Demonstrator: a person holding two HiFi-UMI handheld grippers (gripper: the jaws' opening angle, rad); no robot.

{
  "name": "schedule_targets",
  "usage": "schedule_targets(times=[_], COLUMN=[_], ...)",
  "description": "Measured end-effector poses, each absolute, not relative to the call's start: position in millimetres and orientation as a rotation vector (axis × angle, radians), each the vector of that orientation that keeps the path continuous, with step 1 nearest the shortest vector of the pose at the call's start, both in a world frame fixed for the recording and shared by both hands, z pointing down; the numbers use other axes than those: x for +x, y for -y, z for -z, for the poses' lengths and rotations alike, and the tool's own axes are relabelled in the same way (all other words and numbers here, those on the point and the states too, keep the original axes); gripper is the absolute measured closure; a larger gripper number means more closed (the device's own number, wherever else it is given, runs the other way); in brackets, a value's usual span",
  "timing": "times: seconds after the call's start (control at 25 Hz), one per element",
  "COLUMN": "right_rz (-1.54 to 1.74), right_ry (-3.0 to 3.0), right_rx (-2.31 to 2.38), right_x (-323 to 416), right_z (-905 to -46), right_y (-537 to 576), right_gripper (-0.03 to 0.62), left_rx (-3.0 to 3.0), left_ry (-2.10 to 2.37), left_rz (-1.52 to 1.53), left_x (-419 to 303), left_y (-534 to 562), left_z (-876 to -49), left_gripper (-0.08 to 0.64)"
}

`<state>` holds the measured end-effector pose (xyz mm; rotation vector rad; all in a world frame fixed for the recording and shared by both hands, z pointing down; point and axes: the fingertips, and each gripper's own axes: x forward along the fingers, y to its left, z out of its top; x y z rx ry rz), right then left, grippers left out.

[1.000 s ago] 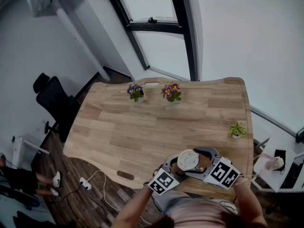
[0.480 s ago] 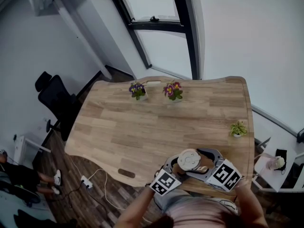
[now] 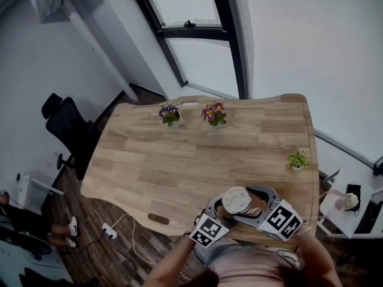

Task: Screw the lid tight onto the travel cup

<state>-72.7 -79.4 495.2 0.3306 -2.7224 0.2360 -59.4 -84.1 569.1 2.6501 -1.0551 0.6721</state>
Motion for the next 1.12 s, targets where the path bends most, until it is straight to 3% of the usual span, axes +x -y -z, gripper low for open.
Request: schedule_targets(times=[0.52,0.92,1.12], right_rz=[-0.173,-0.170,-0.174], right_ry=[2.659,2.649,2.665], right_rx=[0.085,0.372,0.320], right_x=[-66.1,-69.5,-65.7], right_z=[-504.1,-506.3,-505.8], right_y=[69.3,72.9,71.8], right_gripper=[0.236,0.235,0.235], left_rx=[2.711,2.555,2.628], left_ry=[0.853,1.188,1.056], left_rz=[-0.762,-0.686,-0.680], left_x=[-53.1,-55.9,-51.3], left_y=[75.4,80.6,78.8], left_z=[-570.5,-569.0,-569.8], left_gripper=[0.206,0.206,0.206])
